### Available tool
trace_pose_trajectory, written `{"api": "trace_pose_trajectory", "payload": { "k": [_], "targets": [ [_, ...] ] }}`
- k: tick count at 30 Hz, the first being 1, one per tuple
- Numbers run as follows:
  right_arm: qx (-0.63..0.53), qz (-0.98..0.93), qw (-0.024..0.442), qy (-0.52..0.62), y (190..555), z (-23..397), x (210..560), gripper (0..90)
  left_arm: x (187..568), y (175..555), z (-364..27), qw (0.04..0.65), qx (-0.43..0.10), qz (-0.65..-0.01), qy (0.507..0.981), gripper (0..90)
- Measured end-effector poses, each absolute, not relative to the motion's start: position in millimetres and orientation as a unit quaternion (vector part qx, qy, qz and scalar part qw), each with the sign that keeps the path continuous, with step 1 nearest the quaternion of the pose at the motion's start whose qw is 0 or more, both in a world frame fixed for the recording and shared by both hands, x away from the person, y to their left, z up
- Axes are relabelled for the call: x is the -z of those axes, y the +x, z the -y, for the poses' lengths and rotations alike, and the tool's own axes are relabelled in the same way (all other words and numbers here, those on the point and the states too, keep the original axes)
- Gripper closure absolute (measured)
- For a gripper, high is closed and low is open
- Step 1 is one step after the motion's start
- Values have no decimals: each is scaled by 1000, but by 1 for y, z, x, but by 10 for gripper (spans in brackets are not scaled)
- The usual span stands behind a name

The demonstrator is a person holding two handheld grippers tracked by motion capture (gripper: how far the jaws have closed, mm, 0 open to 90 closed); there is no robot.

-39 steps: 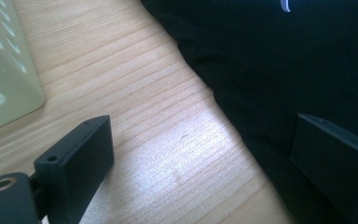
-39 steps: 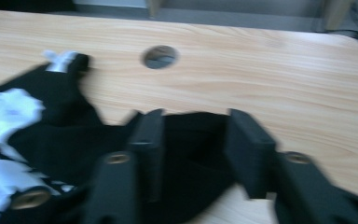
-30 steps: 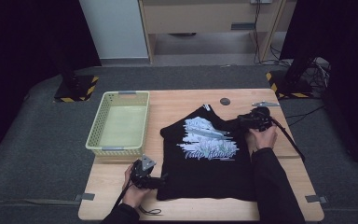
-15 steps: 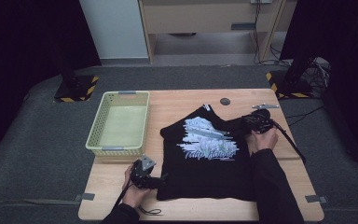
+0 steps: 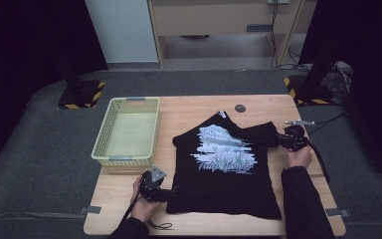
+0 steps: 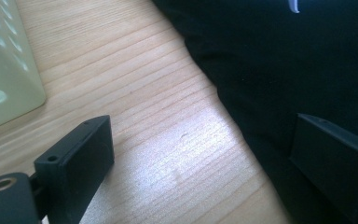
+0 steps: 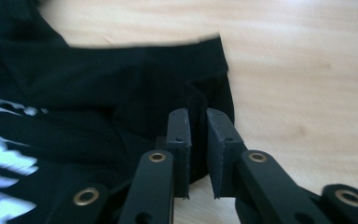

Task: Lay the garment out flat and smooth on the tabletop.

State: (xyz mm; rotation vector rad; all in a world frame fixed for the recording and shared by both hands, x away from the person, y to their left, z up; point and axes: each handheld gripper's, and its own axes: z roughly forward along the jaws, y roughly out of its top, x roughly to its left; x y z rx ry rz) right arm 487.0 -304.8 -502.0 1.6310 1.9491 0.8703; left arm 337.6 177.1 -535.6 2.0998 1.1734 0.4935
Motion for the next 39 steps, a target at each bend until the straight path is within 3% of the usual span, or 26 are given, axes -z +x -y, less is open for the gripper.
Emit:
{"api": "trace_pose_trajectory", "payload": {
  "k": [5, 14, 20, 31, 39],
  "targets": [
    [-307, -701, 228, 602, 483, 318, 512, 667, 536, 337, -177, 336, -189, -452, 804, 58],
    [-408, -700, 239, 535, 482, 304, 485, 467, 536, 333, -175, 335, -190, -454, 803, 58],
    [-427, -726, 229, 487, 494, 279, 480, 455, 535, 330, -174, 335, -191, -454, 803, 58],
    [-446, -763, 166, 437, 520, 235, 502, 422, 535, 328, -174, 334, -188, -452, 806, 57],
    [-428, -777, 156, 435, 527, 227, 516, 567, 535, 329, -174, 335, -187, -449, 807, 57]
  ]
}}
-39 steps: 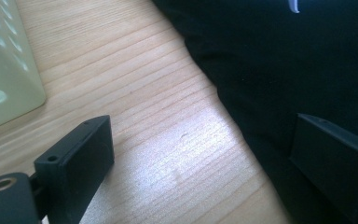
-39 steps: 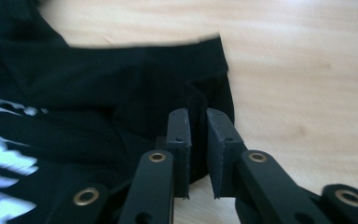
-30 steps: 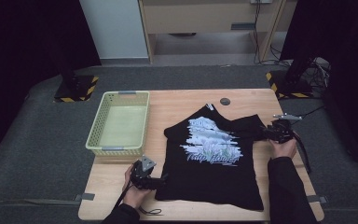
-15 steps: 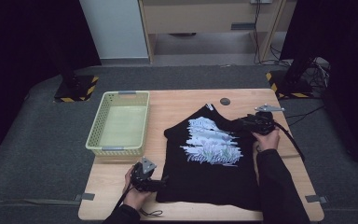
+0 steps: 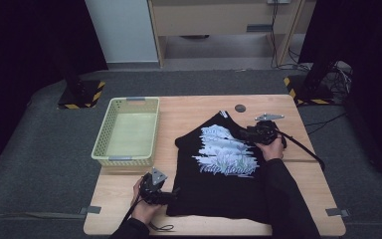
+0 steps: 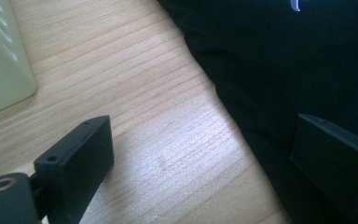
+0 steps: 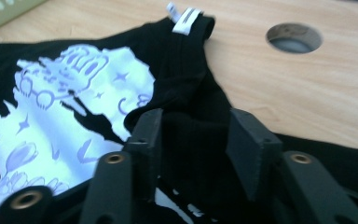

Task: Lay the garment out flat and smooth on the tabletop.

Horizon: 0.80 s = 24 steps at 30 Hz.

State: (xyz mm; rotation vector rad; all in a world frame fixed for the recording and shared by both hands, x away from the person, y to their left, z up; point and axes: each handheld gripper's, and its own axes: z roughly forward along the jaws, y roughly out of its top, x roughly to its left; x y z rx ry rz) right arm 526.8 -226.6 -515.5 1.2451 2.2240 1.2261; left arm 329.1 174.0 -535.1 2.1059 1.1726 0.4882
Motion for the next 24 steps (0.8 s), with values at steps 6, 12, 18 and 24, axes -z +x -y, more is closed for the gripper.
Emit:
{"api": "trace_pose_trajectory", "payload": {
  "k": [6, 12, 18, 24],
  "targets": [
    [-406, -786, 157, 439, 528, 222, 523, 779, 535, 329, -174, 335, -187, -449, 807, 57],
    [-420, -769, 156, 455, 532, 225, 519, 867, 535, 329, -174, 336, -187, -448, 807, 57],
    [-452, -721, 198, 487, 543, 237, 502, 865, 536, 329, -174, 337, -187, -448, 806, 56],
    [-432, -685, 245, 533, 562, 246, 496, 838, 536, 329, -174, 337, -187, -449, 806, 56]
  ]
}}
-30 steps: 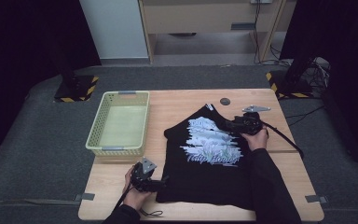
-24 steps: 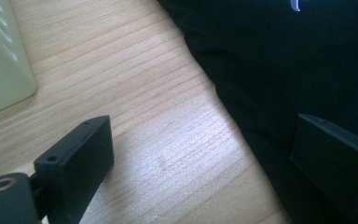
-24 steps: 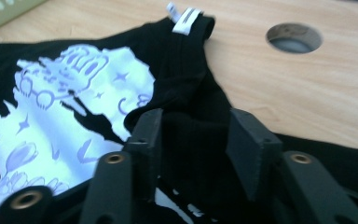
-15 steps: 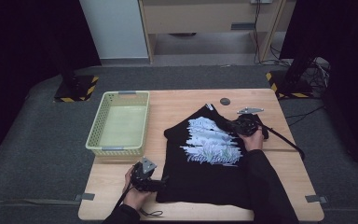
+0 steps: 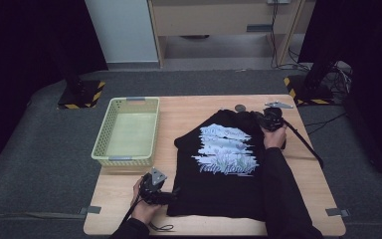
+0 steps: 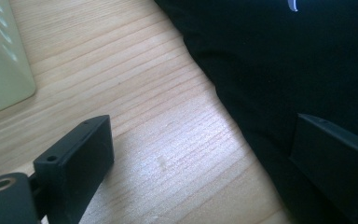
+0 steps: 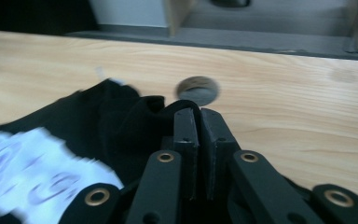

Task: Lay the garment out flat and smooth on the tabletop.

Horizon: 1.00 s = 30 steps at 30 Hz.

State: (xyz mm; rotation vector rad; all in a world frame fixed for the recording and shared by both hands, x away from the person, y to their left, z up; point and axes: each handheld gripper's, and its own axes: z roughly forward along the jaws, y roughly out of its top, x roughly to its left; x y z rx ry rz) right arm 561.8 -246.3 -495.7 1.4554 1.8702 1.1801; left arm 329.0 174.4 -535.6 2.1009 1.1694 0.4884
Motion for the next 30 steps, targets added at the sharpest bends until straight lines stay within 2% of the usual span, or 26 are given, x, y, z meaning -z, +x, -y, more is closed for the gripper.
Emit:
{"api": "trace_pose_trajectory", "payload": {
  "k": [2, 5, 6, 7, 9, 12, 17, 21, 30],
  "targets": [
    [-419, -678, 254, 549, 566, 246, 498, 820, 536, 329, -174, 337, -187, -449, 806, 56],
    [-395, -675, 272, 560, 570, 247, 500, 693, 536, 329, -174, 337, -188, -449, 806, 56],
    [-395, -675, 272, 560, 570, 247, 500, 693, 536, 329, -174, 337, -188, -449, 806, 57],
    [-398, -672, 275, 561, 569, 248, 498, 652, 536, 329, -174, 337, -188, -449, 806, 57],
    [-398, -672, 275, 561, 569, 248, 498, 652, 536, 329, -174, 337, -188, -449, 806, 56],
    [-440, -664, 270, 540, 556, 252, 488, 510, 536, 329, -174, 337, -188, -450, 805, 57],
    [-456, -684, 252, 511, 538, 247, 489, 434, 536, 329, -174, 336, -189, -451, 805, 56],
    [-451, -709, 223, 494, 530, 237, 499, 340, 536, 329, -174, 336, -189, -451, 805, 57],
    [-401, -740, 198, 502, 541, 221, 525, 240, 535, 329, -174, 336, -189, -450, 806, 57]
  ]
}}
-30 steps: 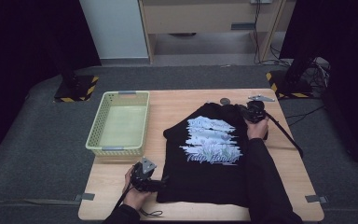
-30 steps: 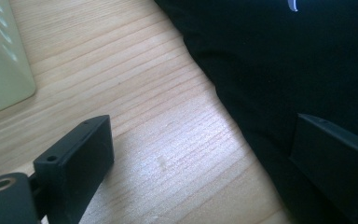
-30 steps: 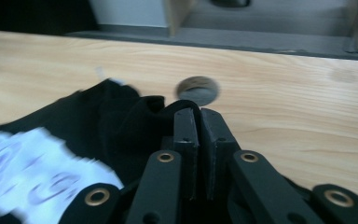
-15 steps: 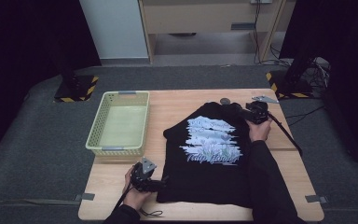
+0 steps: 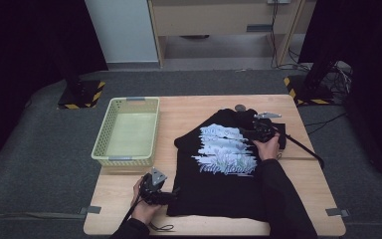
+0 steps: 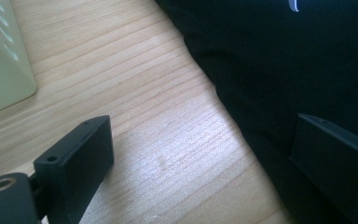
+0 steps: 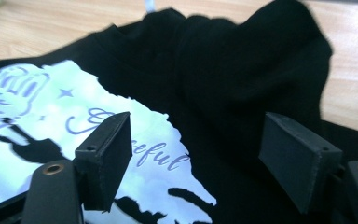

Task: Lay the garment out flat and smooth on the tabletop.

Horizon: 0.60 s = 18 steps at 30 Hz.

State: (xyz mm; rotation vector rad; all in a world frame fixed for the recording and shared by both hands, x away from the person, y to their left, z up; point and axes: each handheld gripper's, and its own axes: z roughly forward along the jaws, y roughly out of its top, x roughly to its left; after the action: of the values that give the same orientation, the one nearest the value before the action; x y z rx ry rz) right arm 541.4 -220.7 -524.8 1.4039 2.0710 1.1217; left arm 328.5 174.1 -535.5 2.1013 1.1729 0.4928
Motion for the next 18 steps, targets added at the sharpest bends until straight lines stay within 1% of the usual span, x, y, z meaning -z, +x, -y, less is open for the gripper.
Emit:
{"api": "trace_pose_trajectory", "payload": {
  "k": [6, 9, 14, 16, 18],
  "targets": [
    [-355, -750, 179, 528, 557, 219, 534, 133, 536, 328, -174, 336, -188, -449, 806, 57],
    [-356, -746, 184, 532, 560, 220, 535, 139, 536, 328, -174, 337, -188, -449, 806, 57],
    [-348, -741, 200, 538, 568, 221, 537, 109, 535, 328, -174, 336, -188, -449, 806, 57],
    [-351, -735, 192, 548, 569, 222, 536, 110, 535, 328, -173, 337, -188, -448, 807, 57],
    [-357, -729, 186, 554, 568, 223, 532, 91, 536, 328, -174, 337, -187, -448, 807, 57]
  ]
}}
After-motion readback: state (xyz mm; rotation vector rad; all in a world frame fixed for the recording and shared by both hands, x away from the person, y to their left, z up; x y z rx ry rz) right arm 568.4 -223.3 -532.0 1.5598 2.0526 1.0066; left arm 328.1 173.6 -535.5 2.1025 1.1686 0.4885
